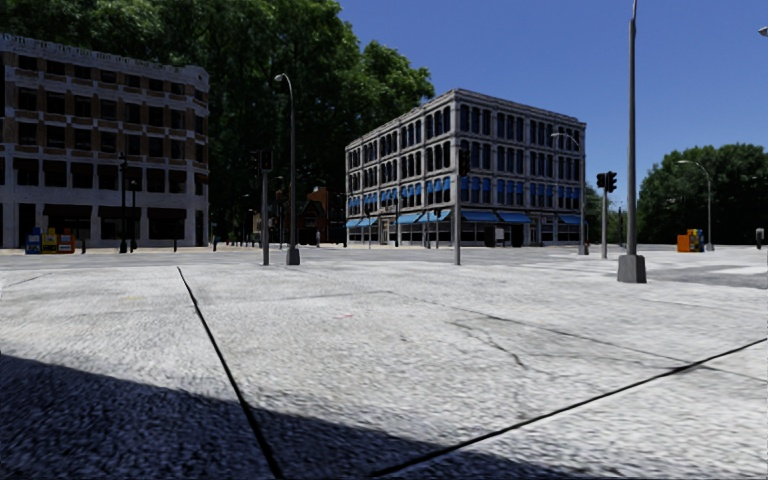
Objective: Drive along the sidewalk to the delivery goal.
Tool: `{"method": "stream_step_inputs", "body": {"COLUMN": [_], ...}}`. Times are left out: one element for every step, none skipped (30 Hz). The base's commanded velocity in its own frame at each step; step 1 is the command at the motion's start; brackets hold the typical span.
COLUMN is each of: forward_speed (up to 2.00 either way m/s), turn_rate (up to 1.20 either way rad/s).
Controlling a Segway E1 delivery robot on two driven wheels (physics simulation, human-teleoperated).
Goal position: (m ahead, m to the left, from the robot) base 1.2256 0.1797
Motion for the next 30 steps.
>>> {"method": "stream_step_inputs", "body": {"forward_speed": [1.8,1.8,1.8,1.8,1.8,1.79,1.79,1.79,1.79,1.79,1.79,1.79,1.79,1.79,1.79,1.79,1.77,1.77,1.65,1.51,1.51,0.0,0.0,0.0,0.0,0.0,0.0,0.0,0.0,0.0], "turn_rate": [0.3,0.3,0.3,0.3,0.3,0.3,0.3,0.3,0.3,0.3,0.3,0.3,0.3,0.3,0.3,0.3,0.3,0.3,0.3,0.23,0.23,0.14,0.0,0.0,0.0,0.0,0.0,0.0,0.0,0.0]}}
